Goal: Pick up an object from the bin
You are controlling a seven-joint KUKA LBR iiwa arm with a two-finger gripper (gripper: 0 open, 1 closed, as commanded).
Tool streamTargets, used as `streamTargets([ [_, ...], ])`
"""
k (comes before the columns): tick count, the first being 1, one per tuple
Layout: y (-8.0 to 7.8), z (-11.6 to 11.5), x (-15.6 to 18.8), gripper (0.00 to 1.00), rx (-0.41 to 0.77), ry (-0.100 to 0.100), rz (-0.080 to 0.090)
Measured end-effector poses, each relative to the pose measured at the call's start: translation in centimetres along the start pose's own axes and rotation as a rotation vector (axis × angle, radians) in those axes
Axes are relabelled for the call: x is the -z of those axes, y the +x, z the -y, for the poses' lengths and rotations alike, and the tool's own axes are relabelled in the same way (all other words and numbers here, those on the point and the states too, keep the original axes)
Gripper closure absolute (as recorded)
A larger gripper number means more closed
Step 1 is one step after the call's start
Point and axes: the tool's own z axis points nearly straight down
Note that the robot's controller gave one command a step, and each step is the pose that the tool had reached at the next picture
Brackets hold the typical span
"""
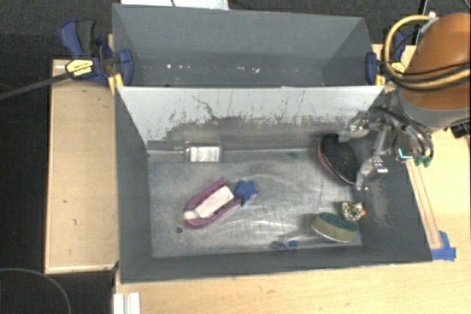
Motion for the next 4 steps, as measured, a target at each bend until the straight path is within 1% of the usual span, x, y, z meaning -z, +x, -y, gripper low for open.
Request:
streamTargets([
  [1,3.3,0.6,-12.9,0.00,0.305,0.002,0.013],
  [2,3.7,-2.0,-12.8,0.00,0.342,0.007,0.013],
  [3,4.6,-2.2,-13.6,0.00,0.397,0.014,0.034],
  [4,0.6,-6.5,-13.0,0.00,0.460,0.004,0.013],
])
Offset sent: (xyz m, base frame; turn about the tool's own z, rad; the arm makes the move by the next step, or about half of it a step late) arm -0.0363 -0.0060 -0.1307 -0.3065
